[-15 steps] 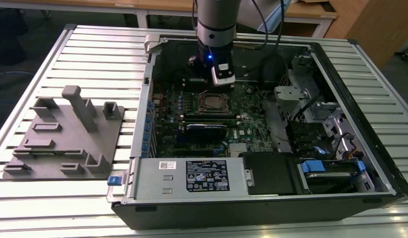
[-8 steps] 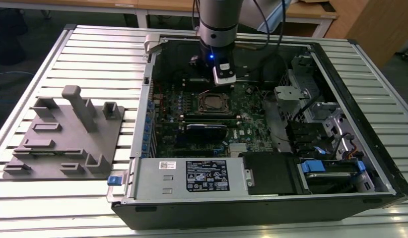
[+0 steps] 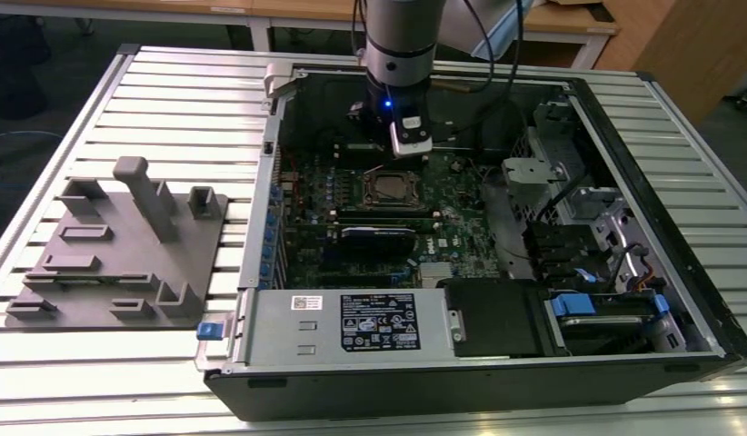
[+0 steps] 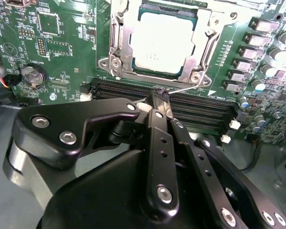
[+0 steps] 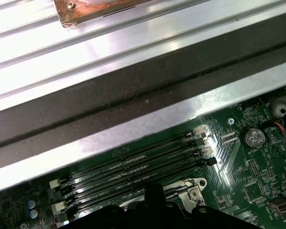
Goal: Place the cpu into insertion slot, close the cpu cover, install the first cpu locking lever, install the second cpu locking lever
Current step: 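Install the first cpu locking lever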
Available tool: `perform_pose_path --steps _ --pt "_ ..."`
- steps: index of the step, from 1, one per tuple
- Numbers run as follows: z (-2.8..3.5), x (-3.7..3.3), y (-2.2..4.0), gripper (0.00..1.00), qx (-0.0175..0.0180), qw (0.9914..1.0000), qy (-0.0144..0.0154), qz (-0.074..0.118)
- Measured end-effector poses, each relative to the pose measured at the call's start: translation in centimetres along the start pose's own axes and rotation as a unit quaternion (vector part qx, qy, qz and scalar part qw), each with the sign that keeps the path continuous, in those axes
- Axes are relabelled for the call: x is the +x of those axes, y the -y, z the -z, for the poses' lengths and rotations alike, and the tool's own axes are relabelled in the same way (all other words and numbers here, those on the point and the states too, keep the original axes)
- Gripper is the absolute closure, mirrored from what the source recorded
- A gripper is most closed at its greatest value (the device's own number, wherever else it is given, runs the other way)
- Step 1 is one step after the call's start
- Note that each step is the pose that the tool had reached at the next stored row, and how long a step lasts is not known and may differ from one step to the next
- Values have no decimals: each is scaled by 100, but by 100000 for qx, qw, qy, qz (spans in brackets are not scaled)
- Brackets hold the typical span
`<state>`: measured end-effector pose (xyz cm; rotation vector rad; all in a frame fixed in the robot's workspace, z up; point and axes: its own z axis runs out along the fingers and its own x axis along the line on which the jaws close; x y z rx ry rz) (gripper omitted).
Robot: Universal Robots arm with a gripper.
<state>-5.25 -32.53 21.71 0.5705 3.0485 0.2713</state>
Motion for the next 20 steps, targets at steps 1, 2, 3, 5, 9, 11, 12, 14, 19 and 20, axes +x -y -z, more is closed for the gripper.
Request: perform_pose_path --steps 1,2,3,5,9,11,12,14,19,20 --pt "-2 0 1 89 -1 100000 0 0" --pt "-4 0 1 89 5 100000 0 -1" --pt "-5 0 1 89 -3 100000 2 -2" --pt "-5 0 1 89 -3 100000 8 -33" --pt "-14 0 3 89 0 100000 9 -55" --pt "-14 0 3 89 8 100000 9 -65" --pt "-14 0 3 89 7 100000 10 -64" --pt "-15 0 3 89 -1 100000 13 -66" --pt "-28 0 5 89 -13 100000 15 -72" --pt "-31 0 6 89 1 100000 12 -75"
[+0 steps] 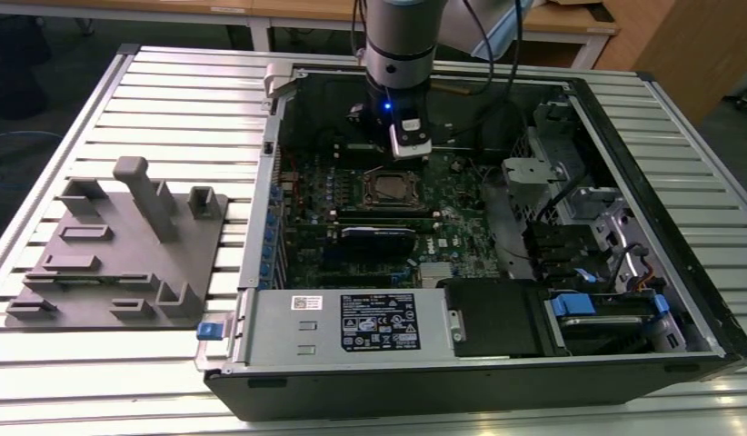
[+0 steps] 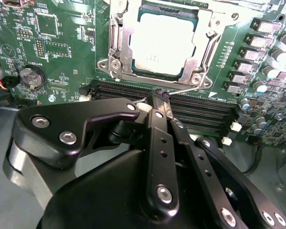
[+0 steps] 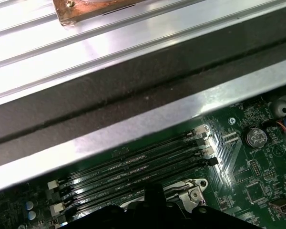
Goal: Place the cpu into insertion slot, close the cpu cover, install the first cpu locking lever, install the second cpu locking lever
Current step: 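Install the first cpu locking lever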
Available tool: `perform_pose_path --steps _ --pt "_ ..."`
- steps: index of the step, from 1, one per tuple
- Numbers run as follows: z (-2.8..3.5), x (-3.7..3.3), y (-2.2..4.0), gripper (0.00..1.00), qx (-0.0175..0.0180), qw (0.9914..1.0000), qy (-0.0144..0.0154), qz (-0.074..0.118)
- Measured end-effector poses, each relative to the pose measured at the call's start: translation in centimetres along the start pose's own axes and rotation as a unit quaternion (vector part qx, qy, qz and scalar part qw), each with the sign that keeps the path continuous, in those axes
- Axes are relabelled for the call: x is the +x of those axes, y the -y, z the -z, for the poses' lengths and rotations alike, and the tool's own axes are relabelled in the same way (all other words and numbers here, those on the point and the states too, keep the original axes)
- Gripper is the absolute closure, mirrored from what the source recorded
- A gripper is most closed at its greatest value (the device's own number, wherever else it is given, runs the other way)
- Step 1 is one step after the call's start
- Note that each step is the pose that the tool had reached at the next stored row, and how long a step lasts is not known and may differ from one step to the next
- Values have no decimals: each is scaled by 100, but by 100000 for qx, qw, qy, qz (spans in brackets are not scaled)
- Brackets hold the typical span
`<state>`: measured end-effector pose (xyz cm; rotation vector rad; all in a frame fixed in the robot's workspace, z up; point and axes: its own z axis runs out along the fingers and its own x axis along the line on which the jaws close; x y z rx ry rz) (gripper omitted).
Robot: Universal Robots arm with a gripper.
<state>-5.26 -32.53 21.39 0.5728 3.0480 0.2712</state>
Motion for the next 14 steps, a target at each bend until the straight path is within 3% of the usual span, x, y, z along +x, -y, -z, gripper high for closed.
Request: perform_pose_path --steps 6,10,14 --pt "-9 0 1 89 18 100000 59 -261" --pt "-21 0 3 89 16 99968 457 -2488" --pt "-31 0 5 89 9 99854 962 -5324"
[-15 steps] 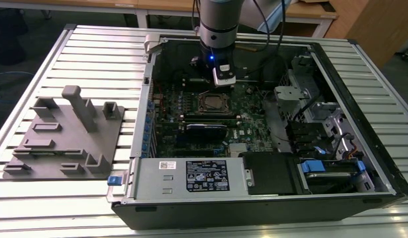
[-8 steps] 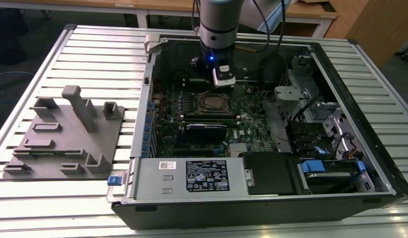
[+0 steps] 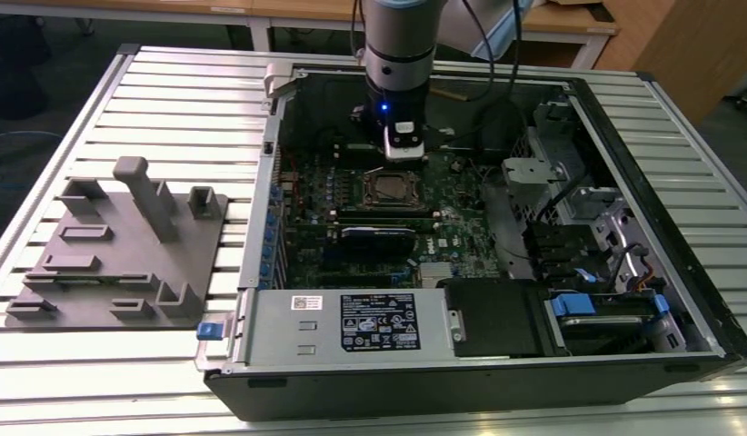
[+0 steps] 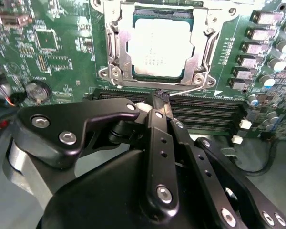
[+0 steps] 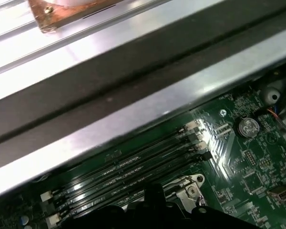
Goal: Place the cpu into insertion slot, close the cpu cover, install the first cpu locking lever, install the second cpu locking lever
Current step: 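Install the first cpu locking lever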
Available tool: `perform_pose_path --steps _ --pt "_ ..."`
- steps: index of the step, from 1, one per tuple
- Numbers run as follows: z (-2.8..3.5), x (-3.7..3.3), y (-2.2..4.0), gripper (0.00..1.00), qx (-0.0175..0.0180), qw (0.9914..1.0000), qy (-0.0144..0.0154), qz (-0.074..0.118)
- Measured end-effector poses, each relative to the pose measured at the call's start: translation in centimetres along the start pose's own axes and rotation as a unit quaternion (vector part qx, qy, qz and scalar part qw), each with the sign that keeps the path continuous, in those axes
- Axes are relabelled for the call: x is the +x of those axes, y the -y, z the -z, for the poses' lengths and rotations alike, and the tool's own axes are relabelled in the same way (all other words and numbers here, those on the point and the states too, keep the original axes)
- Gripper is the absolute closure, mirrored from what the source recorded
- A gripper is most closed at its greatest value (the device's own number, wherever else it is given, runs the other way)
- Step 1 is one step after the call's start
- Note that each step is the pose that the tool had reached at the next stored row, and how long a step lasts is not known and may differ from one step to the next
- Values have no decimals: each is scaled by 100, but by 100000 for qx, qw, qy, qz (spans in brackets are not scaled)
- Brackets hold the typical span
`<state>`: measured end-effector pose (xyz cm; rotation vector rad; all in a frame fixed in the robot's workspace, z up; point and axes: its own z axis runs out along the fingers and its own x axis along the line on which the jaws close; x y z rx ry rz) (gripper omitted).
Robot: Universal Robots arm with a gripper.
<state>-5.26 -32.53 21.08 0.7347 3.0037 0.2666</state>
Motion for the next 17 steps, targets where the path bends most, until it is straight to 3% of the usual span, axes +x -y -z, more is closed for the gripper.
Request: perform_pose_path --steps 5,17 --pt "-10 2 -3 89 -17 99951 551 -3091" --pt "-33 29 -51 89 -31 99799 1110 -6237"
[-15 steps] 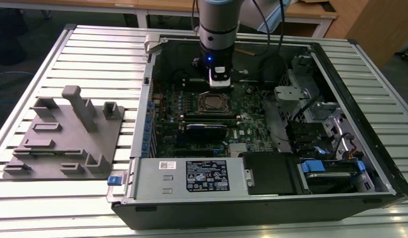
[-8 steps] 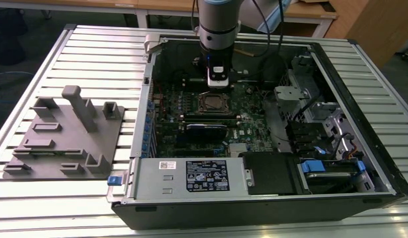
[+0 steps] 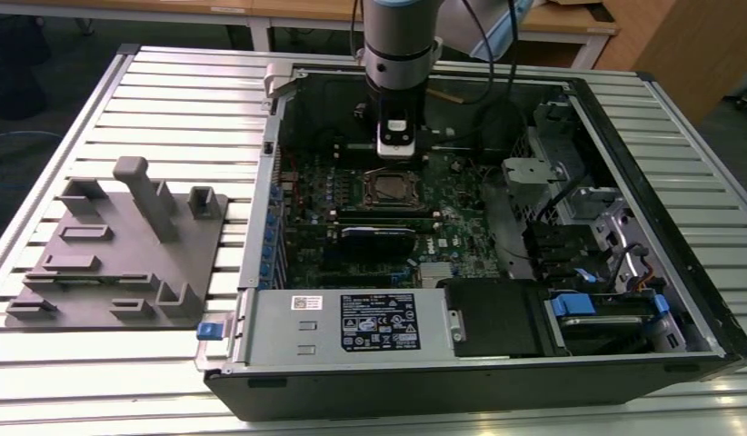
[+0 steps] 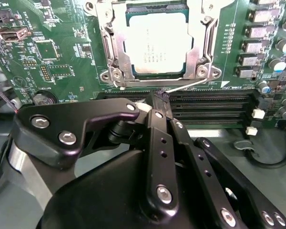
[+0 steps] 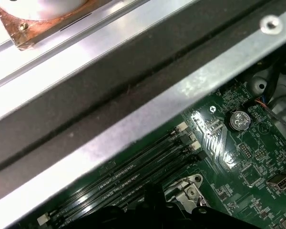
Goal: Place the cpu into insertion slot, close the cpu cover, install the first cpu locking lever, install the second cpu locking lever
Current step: 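Install the first cpu locking lever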
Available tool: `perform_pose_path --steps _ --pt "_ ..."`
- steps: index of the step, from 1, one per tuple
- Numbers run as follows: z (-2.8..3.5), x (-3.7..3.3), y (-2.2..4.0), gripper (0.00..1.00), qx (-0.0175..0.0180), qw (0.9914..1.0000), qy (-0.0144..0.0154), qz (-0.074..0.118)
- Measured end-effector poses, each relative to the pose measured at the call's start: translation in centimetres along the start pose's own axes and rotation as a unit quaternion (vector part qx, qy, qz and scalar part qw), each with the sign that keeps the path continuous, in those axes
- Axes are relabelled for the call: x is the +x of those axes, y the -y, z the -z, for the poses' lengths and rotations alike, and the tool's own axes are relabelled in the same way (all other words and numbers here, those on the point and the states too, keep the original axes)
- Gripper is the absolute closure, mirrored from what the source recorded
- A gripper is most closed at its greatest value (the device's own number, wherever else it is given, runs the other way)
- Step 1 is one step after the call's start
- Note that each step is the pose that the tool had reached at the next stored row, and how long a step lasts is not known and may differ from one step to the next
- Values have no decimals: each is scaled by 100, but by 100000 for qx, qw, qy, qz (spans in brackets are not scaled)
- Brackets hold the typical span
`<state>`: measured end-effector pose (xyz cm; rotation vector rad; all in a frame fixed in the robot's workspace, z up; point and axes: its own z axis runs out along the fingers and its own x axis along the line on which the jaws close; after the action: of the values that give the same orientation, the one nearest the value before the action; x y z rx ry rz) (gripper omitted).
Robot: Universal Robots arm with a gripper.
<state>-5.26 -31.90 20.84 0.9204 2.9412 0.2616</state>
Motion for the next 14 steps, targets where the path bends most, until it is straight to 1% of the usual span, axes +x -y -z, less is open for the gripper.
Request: perform_pose_path --steps 2,3,4,7,8,14 --pt "-1 1 -1 89 -4 100000 32 -133" --pt "-1 2 -1 89 -38 100000 95 -140" --pt "-4 3 -1 89 -160 100000 233 -121" --pt "-15 3 1 89 -662 99995 796 -9" --pt "-16 2 1 89 -711 99994 874 7" --pt "-16 14 4 89 -721 99993 890 6"
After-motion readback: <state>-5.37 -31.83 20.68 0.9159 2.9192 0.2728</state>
